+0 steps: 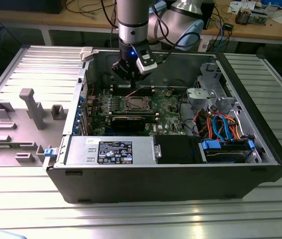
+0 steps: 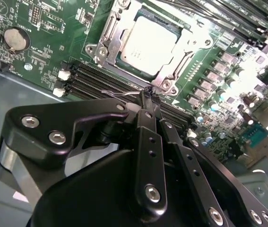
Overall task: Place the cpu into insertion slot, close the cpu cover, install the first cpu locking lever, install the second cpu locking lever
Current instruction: 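Install the first cpu locking lever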
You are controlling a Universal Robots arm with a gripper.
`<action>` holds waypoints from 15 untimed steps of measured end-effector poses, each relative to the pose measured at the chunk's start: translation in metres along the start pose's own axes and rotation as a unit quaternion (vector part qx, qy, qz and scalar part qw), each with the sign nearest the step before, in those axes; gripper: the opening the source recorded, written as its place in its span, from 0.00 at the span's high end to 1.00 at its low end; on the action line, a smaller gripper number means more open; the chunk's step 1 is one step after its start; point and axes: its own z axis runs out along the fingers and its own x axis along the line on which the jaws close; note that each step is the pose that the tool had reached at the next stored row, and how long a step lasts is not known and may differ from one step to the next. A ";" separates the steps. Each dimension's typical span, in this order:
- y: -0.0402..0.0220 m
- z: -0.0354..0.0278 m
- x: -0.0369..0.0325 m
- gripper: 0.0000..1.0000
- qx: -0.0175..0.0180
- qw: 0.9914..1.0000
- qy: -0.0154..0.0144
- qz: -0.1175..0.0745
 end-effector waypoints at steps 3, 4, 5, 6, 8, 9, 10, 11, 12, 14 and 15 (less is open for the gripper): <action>0.0018 0.0030 0.0002 0.89 0.001 1.000 0.000 -0.006; 0.0029 0.0047 0.0001 0.89 0.001 1.000 0.000 -0.006; 0.0042 0.0067 -0.0003 0.89 0.002 1.000 0.000 -0.006; 0.0048 0.0073 -0.0007 0.89 0.003 1.000 0.000 -0.006; 0.0069 0.0083 -0.0021 0.89 0.014 1.000 0.000 -0.006; 0.0074 0.0088 -0.0022 0.89 0.015 1.000 0.000 -0.006; 0.0077 0.0090 -0.0022 0.89 0.015 1.000 0.000 -0.006; 0.0081 0.0092 -0.0024 0.89 0.015 1.000 0.000 -0.006; 0.0086 0.0094 -0.0033 0.89 0.015 1.000 0.000 -0.006; 0.0094 0.0096 -0.0059 0.89 0.015 1.000 0.000 -0.006; 0.0099 0.0097 -0.0069 0.89 0.015 1.000 0.000 -0.006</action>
